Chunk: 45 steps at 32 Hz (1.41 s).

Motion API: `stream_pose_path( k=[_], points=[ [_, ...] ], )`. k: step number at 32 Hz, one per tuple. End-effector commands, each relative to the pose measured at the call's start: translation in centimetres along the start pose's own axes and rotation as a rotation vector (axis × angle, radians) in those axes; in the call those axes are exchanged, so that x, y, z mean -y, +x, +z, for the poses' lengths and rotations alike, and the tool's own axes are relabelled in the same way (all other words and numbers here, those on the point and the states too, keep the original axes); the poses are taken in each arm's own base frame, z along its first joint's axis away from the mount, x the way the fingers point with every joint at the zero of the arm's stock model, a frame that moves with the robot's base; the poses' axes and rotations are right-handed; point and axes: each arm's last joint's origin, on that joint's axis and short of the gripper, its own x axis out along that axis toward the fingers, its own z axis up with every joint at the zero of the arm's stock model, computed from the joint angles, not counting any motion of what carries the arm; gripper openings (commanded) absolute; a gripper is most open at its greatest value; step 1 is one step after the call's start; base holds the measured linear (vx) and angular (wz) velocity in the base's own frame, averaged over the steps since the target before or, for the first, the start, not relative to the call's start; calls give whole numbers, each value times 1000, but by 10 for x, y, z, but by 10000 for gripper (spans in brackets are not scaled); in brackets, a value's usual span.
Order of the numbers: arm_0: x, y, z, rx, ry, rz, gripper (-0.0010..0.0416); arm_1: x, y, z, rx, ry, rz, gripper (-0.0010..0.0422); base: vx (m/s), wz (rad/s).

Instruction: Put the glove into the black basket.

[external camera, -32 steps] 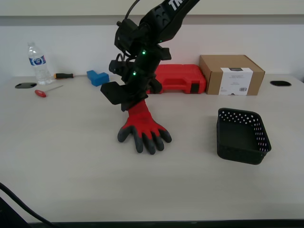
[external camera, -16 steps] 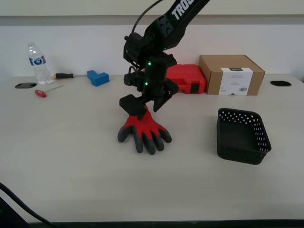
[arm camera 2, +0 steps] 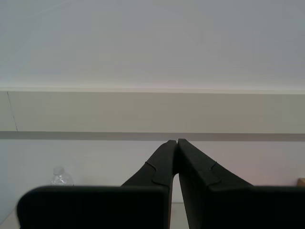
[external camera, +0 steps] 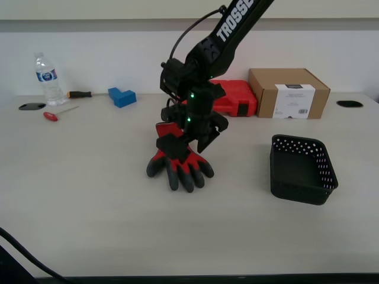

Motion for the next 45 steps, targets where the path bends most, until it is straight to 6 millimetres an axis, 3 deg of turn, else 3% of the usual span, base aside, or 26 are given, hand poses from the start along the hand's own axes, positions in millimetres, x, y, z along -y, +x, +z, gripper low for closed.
stream_pose_path(
  k=[1, 6, 10, 15, 18, 20, 24, 28, 31, 36, 42, 45],
  points=[
    [-2, 11, -6, -31, 12, 9, 297, 0, 0, 0, 2, 0, 1, 0, 0, 0],
    [-3, 15, -7, -38, 8, 7, 297, 0, 0, 0, 1, 0, 1, 0, 0, 0],
    [-6, 31, -18, -89, 9, 33, 290, 0, 0, 0, -3, 0, 1, 0, 0, 0],
    [-7, 30, -16, -87, 12, 34, 266, 0, 0, 0, -2, 0, 4, 0, 0, 0],
    [-7, 28, -13, -77, 12, 34, 205, 0, 0, 0, -2, 0, 3, 0, 0, 0],
    [-7, 29, -13, -78, 11, 34, 113, 0, 0, 0, -2, 0, 3, 0, 0, 0],
    [-7, 29, -13, -77, -4, 35, -2, 0, 0, 0, -2, 0, 4, 0, 0, 0],
    [-8, 26, -12, -70, 1, 65, -1, 0, 0, 0, -2, 0, 3, 0, 0, 0],
    [-8, 12, -5, -40, 17, 108, -1, 0, 0, 0, -2, 0, 3, 0, 0, 0],
    [-9, -32, 15, 60, 10, 109, -1, 0, 0, 0, -3, 0, 3, 0, 0, 0],
    [-8, -101, 28, 137, 10, 102, -1, 0, 0, 0, -3, 0, 3, 0, 0, 0],
    [0, -147, 25, 194, 26, 26, -1, 0, 0, 0, -3, 0, 3, 0, 0, 0]
  ],
)
